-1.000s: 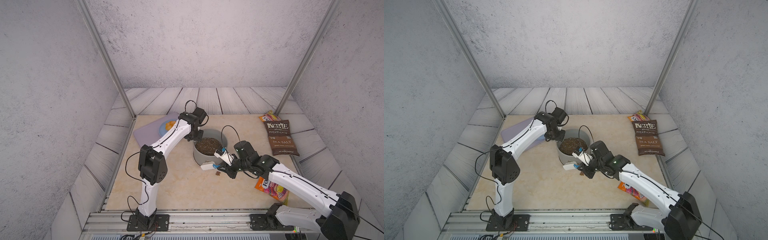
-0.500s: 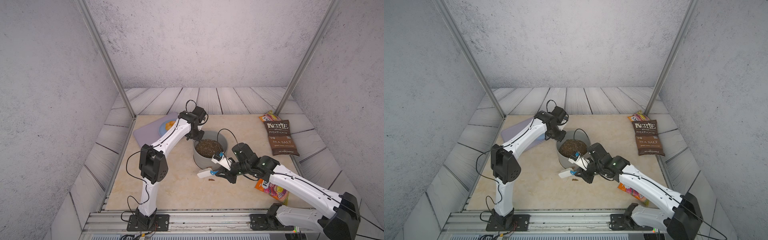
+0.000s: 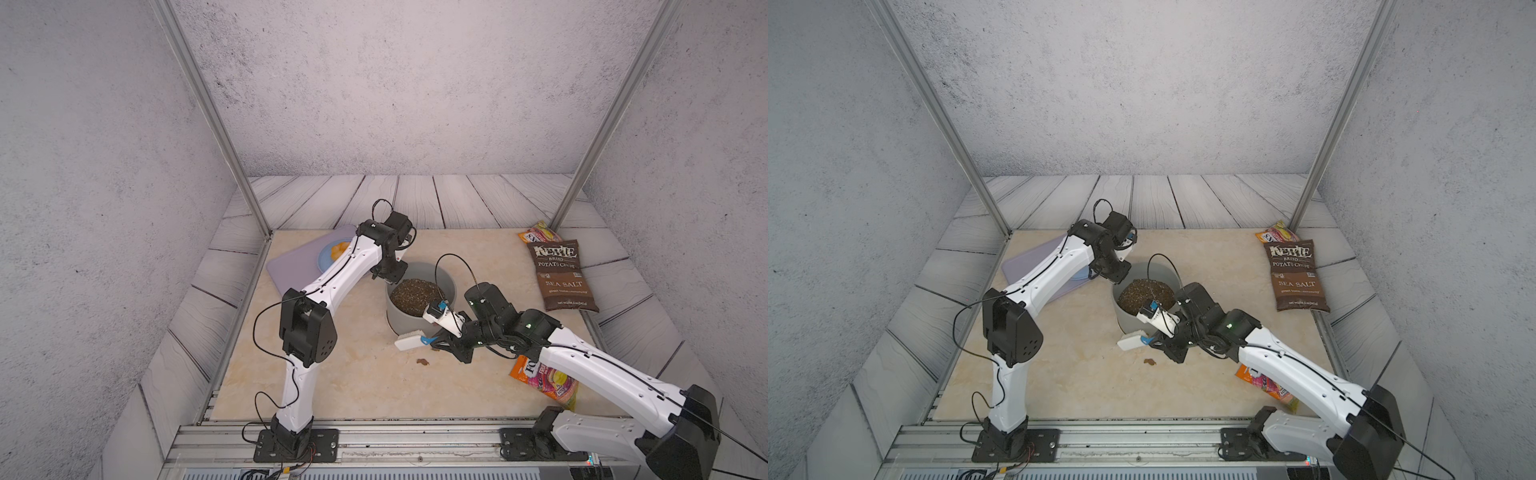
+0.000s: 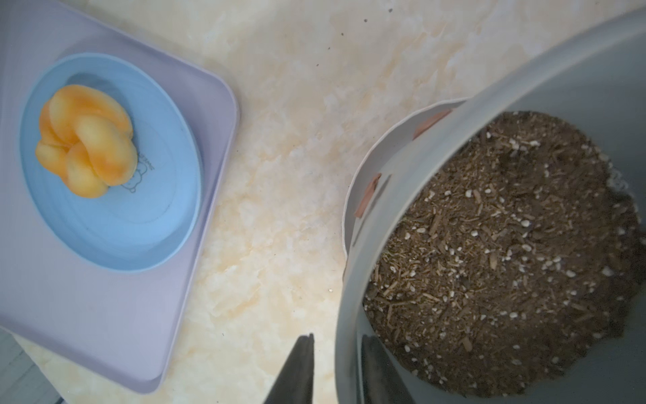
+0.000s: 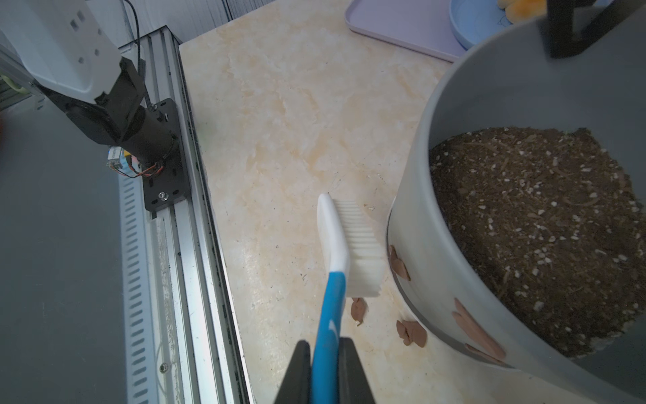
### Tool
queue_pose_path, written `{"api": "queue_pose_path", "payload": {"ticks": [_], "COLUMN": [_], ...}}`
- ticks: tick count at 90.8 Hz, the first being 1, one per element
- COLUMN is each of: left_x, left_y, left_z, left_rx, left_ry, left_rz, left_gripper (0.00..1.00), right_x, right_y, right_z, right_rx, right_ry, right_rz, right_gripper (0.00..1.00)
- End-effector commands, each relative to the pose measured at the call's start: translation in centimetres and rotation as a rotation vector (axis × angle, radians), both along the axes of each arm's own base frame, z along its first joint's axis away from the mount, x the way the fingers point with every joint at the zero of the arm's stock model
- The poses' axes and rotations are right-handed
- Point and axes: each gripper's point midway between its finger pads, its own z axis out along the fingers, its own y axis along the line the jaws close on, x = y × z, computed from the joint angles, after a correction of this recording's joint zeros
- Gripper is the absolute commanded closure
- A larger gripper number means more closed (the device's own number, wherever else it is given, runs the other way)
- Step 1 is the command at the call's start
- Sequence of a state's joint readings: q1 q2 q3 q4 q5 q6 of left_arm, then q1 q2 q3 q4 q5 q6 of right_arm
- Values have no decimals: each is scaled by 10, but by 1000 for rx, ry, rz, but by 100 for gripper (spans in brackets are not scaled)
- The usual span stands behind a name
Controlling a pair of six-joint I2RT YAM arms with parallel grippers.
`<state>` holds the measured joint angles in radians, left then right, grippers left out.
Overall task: Scrub the dried mud off the ceramic pot
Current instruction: Brush off the soil from the pot.
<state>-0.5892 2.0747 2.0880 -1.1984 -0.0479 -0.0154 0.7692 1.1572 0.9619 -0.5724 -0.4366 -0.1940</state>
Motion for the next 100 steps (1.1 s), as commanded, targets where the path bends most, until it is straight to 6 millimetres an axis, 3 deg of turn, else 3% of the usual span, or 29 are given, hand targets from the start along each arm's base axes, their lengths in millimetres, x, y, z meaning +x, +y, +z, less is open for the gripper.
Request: {"api": "queue_pose_path", "payload": {"ticks": [1, 17, 37, 48, 76, 100], "left_x": [-5, -14, -38, -49, -97, -106], "left_y": [9, 12, 7, 14, 10, -8], "left_z": [27, 43, 40, 41, 16, -8], "left_rx": [-17, -79, -220, -250, -225, -209], "left_ry": [-26, 2, 132, 142, 283, 353], "left_rz": [37, 184, 534, 728, 1041, 1112], "left_gripper": [60, 39, 38, 37, 43, 59], "right_x": [4, 0, -5, -2, 6, 4], "right_y": [0, -2, 3, 1, -11, -7], "right_z": [11, 12, 32, 28, 9, 1], "right_rx": [21, 29, 158, 144, 59, 67], "right_ry": [-28, -28, -32, -40, -93, -61], "right_rz": [-10, -2, -1, -20, -50, -43], "right_gripper": [100, 100, 100, 100, 100, 100]}}
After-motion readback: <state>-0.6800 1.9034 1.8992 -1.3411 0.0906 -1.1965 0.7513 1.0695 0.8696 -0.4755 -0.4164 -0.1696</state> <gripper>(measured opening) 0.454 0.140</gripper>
